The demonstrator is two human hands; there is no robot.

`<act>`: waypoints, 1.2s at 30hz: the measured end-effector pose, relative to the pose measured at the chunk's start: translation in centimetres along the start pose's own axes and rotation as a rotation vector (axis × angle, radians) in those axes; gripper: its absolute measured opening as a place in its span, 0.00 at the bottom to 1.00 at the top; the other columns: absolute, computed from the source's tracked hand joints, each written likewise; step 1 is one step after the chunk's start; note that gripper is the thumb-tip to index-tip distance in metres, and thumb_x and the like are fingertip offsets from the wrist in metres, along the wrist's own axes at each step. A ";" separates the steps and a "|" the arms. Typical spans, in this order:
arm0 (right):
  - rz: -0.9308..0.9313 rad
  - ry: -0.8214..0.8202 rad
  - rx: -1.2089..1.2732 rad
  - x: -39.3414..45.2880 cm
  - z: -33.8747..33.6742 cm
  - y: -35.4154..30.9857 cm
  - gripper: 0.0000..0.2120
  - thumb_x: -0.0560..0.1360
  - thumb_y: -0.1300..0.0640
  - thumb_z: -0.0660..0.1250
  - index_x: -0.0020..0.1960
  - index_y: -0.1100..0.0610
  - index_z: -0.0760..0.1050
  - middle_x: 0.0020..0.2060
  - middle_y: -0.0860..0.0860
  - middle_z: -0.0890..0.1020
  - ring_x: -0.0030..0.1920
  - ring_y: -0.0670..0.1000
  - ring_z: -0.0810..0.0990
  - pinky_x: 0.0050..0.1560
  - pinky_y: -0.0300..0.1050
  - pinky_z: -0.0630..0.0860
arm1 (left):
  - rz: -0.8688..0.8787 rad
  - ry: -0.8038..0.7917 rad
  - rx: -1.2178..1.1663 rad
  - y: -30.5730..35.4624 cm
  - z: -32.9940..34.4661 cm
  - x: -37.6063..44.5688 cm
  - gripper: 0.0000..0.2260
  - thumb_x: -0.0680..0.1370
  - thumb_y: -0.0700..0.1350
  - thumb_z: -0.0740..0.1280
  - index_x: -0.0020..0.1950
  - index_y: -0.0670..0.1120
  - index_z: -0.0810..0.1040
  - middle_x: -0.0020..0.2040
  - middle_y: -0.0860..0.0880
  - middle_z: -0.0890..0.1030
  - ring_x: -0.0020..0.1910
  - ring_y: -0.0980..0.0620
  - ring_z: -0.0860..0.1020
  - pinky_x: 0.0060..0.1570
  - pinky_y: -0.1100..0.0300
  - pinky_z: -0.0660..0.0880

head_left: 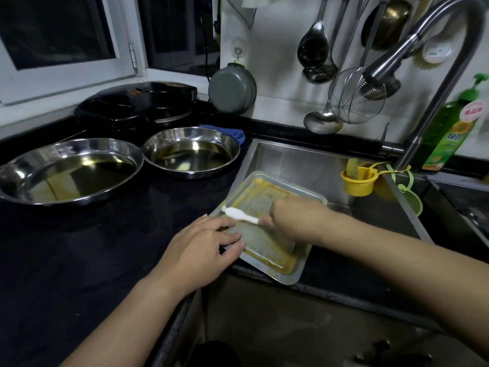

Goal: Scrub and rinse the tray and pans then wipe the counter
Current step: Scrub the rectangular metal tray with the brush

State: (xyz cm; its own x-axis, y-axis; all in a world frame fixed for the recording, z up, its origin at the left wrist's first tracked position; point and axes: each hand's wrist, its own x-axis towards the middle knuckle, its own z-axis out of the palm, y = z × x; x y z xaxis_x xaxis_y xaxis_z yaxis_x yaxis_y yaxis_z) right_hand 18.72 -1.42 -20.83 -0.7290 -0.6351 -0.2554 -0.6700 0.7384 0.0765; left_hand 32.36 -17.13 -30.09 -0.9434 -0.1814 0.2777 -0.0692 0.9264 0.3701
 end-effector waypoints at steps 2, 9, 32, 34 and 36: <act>0.130 0.064 0.018 1.2 -0.6 2.4 0.16 0.82 0.44 0.59 0.46 0.55 0.74 0.44 0.54 0.79 0.40 0.54 0.76 0.42 0.47 0.72 | -0.007 -0.003 -0.010 0.1 0.1 -0.1 0.33 0.74 0.72 0.46 0.66 0.62 0.81 0.71 0.65 0.73 0.66 0.70 0.69 0.73 0.72 0.43; 0.060 0.039 -0.063 -0.9 0.2 2.3 0.16 0.83 0.43 0.57 0.48 0.54 0.74 0.37 0.50 0.72 0.41 0.55 0.74 0.42 0.47 0.74 | -0.017 -0.019 -0.047 0.2 0.1 -0.1 0.32 0.75 0.72 0.47 0.65 0.62 0.82 0.71 0.65 0.73 0.54 0.75 0.69 0.73 0.72 0.43; -0.011 0.152 0.073 -3.2 1.1 7.3 0.18 0.82 0.50 0.57 0.69 0.39 0.74 0.62 0.52 0.82 0.59 0.59 0.80 0.57 0.53 0.78 | 0.403 -0.016 -0.051 1.8 0.3 -0.6 0.18 0.81 0.66 0.61 0.61 0.61 0.84 0.64 0.63 0.80 0.67 0.61 0.73 0.70 0.53 0.69; 0.021 0.153 0.027 -4.2 1.8 7.7 0.18 0.81 0.52 0.58 0.66 0.39 0.76 0.57 0.53 0.83 0.55 0.60 0.81 0.53 0.53 0.79 | 0.355 -0.117 -0.056 1.5 0.4 -0.7 0.23 0.79 0.71 0.57 0.65 0.64 0.81 0.70 0.63 0.76 0.74 0.64 0.66 0.79 0.58 0.55; 0.084 0.132 -0.061 -5.5 2.2 8.5 0.17 0.80 0.55 0.60 0.65 0.42 0.77 0.50 0.54 0.80 0.53 0.61 0.81 0.48 0.50 0.78 | 0.341 -0.138 -0.061 1.4 0.6 -0.6 0.25 0.77 0.73 0.56 0.66 0.64 0.80 0.73 0.62 0.73 0.75 0.65 0.64 0.78 0.64 0.48</act>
State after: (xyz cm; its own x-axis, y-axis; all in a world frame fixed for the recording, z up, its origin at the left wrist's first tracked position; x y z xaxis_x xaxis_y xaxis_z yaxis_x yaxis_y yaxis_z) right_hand 17.29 8.85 -20.89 -0.7923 -0.5989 -0.1166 -0.6101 0.7776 0.1521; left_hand 32.68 -15.48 -30.25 -0.9441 0.1842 0.2733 0.2720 0.9037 0.3307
